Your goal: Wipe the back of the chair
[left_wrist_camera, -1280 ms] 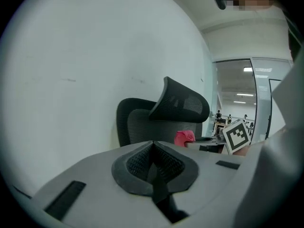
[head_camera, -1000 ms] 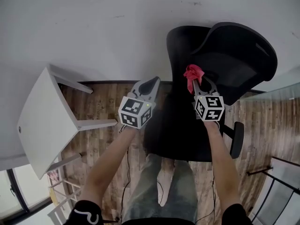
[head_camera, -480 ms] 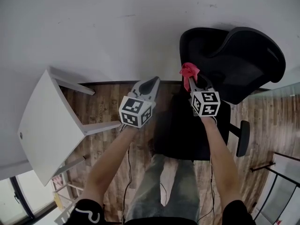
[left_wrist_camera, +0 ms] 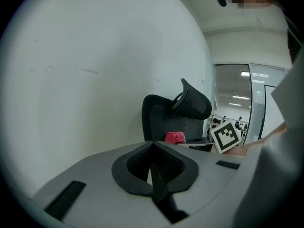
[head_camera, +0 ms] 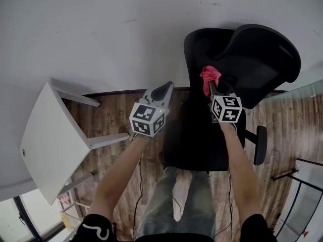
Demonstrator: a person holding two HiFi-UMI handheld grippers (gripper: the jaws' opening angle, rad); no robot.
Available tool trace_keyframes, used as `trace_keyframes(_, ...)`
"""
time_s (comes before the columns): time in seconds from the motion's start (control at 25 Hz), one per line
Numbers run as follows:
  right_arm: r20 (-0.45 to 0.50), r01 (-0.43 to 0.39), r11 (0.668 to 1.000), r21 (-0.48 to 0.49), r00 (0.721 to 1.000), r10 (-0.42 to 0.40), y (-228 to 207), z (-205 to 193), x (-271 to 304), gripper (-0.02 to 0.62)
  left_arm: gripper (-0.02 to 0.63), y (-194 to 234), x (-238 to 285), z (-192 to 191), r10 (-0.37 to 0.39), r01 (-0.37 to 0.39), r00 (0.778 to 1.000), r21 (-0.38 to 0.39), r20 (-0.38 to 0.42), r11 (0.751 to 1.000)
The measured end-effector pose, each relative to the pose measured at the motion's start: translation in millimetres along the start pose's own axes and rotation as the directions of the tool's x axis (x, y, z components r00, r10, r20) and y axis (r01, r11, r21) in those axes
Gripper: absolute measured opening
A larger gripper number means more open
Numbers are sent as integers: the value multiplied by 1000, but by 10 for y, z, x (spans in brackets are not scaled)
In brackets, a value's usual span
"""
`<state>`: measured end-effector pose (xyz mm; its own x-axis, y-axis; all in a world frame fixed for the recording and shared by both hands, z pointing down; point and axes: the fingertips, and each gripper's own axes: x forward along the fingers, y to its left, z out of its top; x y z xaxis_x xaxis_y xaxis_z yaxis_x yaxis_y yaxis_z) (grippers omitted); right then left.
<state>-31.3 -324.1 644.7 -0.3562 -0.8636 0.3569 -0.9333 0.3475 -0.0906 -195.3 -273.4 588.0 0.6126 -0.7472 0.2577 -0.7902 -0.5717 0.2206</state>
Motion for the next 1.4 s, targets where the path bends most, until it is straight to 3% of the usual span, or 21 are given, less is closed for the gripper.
trace_keyframes(0.48, 0, 55, 998, 17, 998, -55, -781, -24, -420, 83, 21, -659, 383, 46, -35, 35, 999, 12, 1, 999)
trace_keyframes(1.4, 5, 207, 974, 89, 978, -209, -2710, -211, -1309, 83, 20, -2016, 1426, -65, -133, 134, 990, 34, -48, 990)
